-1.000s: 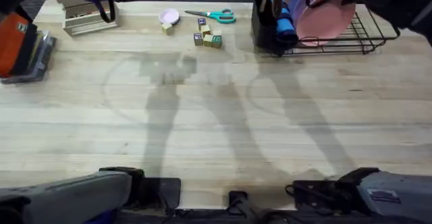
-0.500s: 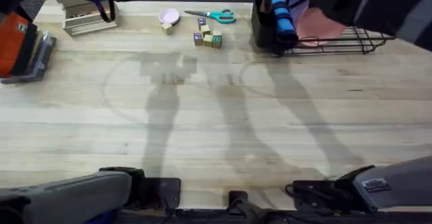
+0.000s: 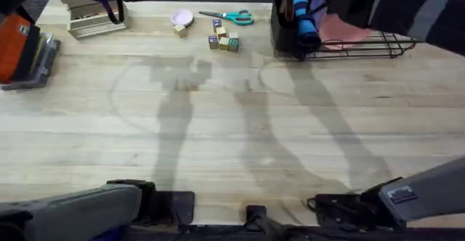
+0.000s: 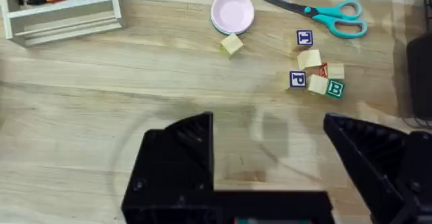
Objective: Pick up the spoon on the table one by one and put them onto the rack
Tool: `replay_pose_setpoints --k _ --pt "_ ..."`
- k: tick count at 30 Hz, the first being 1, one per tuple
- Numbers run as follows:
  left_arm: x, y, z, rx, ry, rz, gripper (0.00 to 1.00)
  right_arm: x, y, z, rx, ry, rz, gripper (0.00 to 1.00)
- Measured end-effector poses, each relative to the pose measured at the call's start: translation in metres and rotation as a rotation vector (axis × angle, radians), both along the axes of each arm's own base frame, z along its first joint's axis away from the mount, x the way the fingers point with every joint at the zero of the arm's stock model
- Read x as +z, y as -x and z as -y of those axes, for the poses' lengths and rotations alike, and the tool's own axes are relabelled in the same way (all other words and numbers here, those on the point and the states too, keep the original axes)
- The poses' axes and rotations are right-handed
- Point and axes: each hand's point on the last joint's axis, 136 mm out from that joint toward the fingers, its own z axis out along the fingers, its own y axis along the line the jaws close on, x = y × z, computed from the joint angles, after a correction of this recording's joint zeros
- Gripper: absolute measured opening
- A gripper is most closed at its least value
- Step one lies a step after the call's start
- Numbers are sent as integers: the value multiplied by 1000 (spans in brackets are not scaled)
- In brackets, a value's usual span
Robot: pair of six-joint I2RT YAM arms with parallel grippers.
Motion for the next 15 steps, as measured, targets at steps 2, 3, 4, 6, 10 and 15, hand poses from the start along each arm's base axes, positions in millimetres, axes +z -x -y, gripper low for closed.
replay_pose_setpoints --k 2,3,4,6,10,15 --pt "0 0 0 0 0 0 993 -6 1 0 0 7 -20 37" --pt "0 0 0 0 0 0 993 -9 1 0 0 11 -31 37" --pt "0 0 0 0 0 0 993 -12 2 1 0 15 -42 37" --pt "0 0 0 0 0 0 993 -20 1 0 0 22 -61 37" --pt "0 0 0 0 0 0 993 -36 2 1 0 38 -110 37" --pt "0 0 0 0 0 0 994 -54 10 3 0 65 -186 37"
